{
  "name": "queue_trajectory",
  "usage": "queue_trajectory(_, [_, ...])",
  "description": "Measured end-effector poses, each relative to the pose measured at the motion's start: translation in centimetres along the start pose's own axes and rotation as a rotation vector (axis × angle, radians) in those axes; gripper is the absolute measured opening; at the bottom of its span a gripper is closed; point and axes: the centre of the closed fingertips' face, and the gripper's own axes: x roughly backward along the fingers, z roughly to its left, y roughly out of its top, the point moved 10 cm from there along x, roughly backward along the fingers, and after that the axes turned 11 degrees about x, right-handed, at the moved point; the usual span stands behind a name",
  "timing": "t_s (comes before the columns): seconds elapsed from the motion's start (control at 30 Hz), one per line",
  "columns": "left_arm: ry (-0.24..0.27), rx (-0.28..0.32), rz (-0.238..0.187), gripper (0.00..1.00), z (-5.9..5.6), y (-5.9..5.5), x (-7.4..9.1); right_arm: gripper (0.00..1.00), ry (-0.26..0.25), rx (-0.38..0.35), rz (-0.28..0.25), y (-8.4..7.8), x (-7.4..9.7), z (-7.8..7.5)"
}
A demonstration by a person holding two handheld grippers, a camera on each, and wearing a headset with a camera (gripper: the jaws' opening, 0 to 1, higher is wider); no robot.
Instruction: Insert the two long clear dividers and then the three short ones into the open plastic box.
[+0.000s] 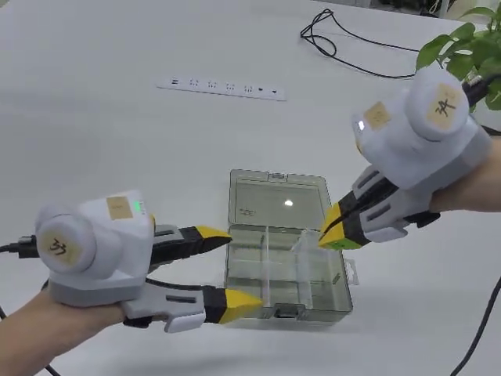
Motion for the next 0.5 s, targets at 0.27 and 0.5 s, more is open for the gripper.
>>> queue_trajectory(0.27, [0.070,-0.001,0.000,0.84,0.7,-0.2,0.7,0.02,0.001,-0.021,0.030,-1.5,-0.5,0.3])
queue_trajectory(0.5, [0.154,0.007,0.018,1.00,1.4,-0.4,1.3,0.02,0.002,-0.017,0.070,-2.5,-1.1,-0.1])
